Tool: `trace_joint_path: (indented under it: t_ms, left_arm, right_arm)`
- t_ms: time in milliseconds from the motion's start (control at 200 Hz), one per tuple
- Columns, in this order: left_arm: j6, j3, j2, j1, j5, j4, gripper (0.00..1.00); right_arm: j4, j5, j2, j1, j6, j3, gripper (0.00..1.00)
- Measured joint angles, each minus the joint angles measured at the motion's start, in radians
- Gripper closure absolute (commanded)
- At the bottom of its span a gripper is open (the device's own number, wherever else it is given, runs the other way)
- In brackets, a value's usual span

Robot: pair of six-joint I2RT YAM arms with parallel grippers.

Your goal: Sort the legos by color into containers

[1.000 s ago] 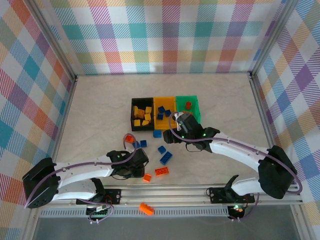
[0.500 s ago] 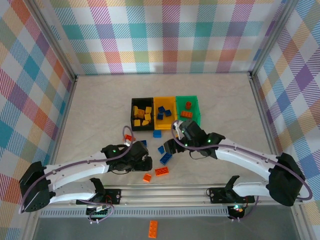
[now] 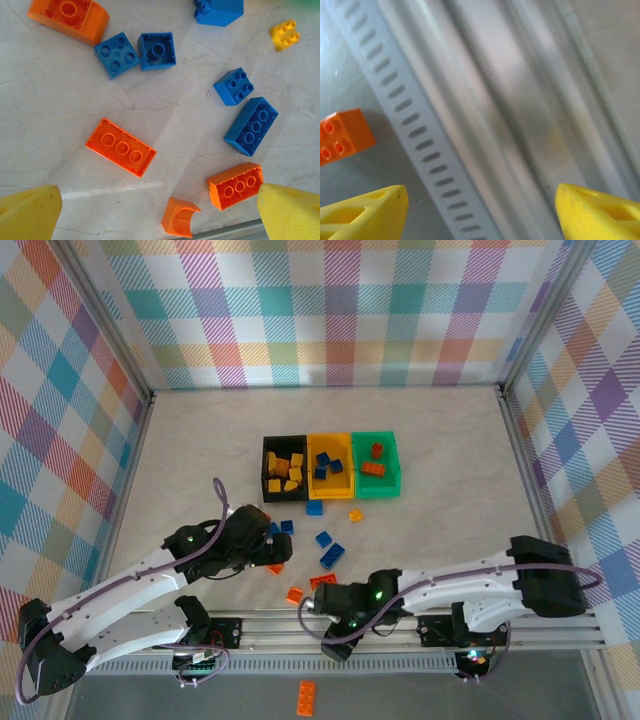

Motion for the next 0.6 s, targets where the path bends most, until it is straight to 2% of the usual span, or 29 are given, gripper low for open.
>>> trace_joint_path:
  t_ms: [185, 275, 335, 450, 600]
  left_arm:
    - [0.038, 0.029, -0.034, 0.013, -0.005, -0.029, 0.00]
    - [0.056, 0.057, -0.039, 0.019, -0.008, -0.045, 0.00]
    - [0.068, 0.082, -0.041, 0.024, -0.015, -0.055, 0.00]
    - [0.093, 0.153, -0.043, 0.039, -0.034, -0.095, 0.00]
    - [0.122, 0.252, -0.070, 0.044, -0.070, -0.156, 0.00]
  right_arm:
    - [-0.080, 0.031, 0.169, 0.188, 0.016, 0.156, 0.24]
    - [-0.127, 0.051, 0.230, 0.274, 0.017, 0.214, 0.21]
    - [-0.159, 0.068, 0.262, 0.319, 0.017, 0.251, 0.13]
    - [-0.203, 0.098, 0.321, 0.359, 0.005, 0.339, 0.00]
    - [-0.247, 0.158, 0.419, 0.376, -0.034, 0.483, 0.00]
